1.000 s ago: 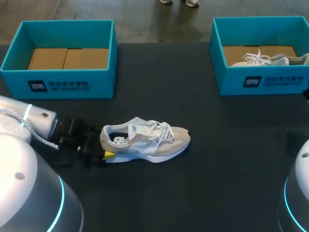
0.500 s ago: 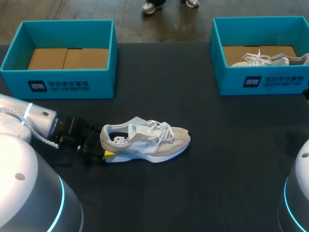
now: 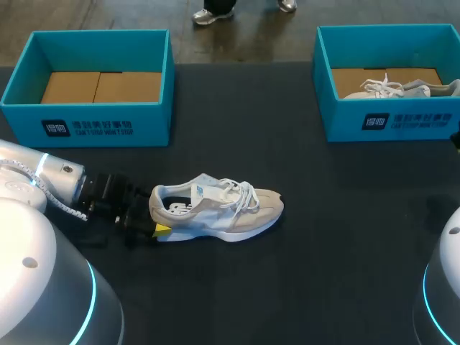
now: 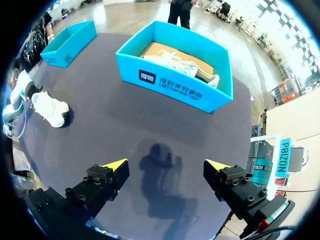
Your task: Take the shoe out of the shoebox, open the shoe tongue, remove and reinsert the insole, then place the shoe into the shoebox
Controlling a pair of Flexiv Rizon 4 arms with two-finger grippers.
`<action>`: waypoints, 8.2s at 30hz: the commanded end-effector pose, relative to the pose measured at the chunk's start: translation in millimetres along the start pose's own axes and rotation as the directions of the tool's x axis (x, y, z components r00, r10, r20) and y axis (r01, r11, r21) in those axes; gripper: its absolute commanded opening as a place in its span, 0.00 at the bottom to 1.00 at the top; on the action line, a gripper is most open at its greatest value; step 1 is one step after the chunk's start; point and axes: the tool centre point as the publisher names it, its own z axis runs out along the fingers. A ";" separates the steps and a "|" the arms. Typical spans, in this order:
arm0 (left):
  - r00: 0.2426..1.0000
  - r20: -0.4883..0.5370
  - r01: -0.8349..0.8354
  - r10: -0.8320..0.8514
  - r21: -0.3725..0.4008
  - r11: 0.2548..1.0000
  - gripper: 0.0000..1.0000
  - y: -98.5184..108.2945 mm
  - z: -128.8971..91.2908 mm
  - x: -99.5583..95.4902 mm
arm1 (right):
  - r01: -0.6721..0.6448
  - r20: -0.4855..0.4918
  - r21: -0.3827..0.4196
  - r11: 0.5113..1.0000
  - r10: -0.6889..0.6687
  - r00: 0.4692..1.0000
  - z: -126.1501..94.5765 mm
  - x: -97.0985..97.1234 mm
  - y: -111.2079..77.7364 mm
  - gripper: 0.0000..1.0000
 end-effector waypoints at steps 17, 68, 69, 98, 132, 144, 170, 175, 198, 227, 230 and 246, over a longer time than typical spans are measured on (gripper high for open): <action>1.000 0.000 0.000 0.000 0.000 1.000 0.00 0.8 1.0 -1.3 | -0.112 0.050 0.024 0.993 0.111 0.993 -7.9 29.0 7.6 1.00; 1.000 0.000 0.000 0.000 0.000 1.000 0.00 0.8 1.0 -1.3 | -0.159 -0.026 0.105 0.982 0.162 0.986 -20.7 270.4 76.2 1.00; 1.000 0.000 0.000 0.000 0.000 1.000 0.00 0.8 1.0 -1.3 | -0.159 -0.026 0.105 0.982 0.162 0.986 -20.7 270.4 76.2 1.00; 1.000 0.000 0.000 0.000 0.000 1.000 0.00 0.8 1.0 -1.3 | -0.235 0.133 0.152 0.960 0.216 0.967 -42.6 379.6 114.7 1.00; 1.000 0.000 0.000 0.000 0.000 1.000 0.00 0.8 1.0 -1.3 | -0.259 0.180 0.263 0.929 0.216 0.960 4.9 487.1 123.5 1.00; 1.000 0.000 0.000 0.000 0.000 1.000 0.00 0.8 1.0 -1.3 | -0.271 0.223 0.284 0.920 0.212 0.952 19.2 504.9 130.4 1.00; 1.000 0.000 0.000 0.000 0.000 1.000 0.00 0.8 1.0 -1.3 | -0.289 0.228 0.341 0.895 0.220 0.949 65.6 517.4 130.4 1.00; 1.000 0.000 0.000 0.000 0.000 1.000 0.00 0.8 1.0 -1.3 | -0.290 0.246 0.357 0.888 0.210 0.946 73.2 517.1 124.8 1.00; 1.000 0.000 0.000 0.000 0.000 1.000 0.00 0.8 1.0 -1.3 | -0.356 0.338 0.379 0.854 0.230 0.913 54.7 493.4 115.8 0.27; 1.000 0.000 0.000 0.000 0.000 1.000 0.00 0.8 1.0 -1.3 | -0.373 0.325 0.388 0.843 0.254 0.911 49.1 435.3 103.4 0.00; 1.000 0.000 0.000 0.000 0.000 1.000 0.00 0.8 1.0 -1.3 | -0.376 0.318 0.385 0.843 0.261 0.911 49.1 423.6 98.8 0.00; 1.000 0.000 0.000 0.000 0.000 1.000 0.00 0.8 1.0 -1.3 | -0.403 0.317 0.411 0.818 0.286 0.904 75.9 388.8 81.6 0.04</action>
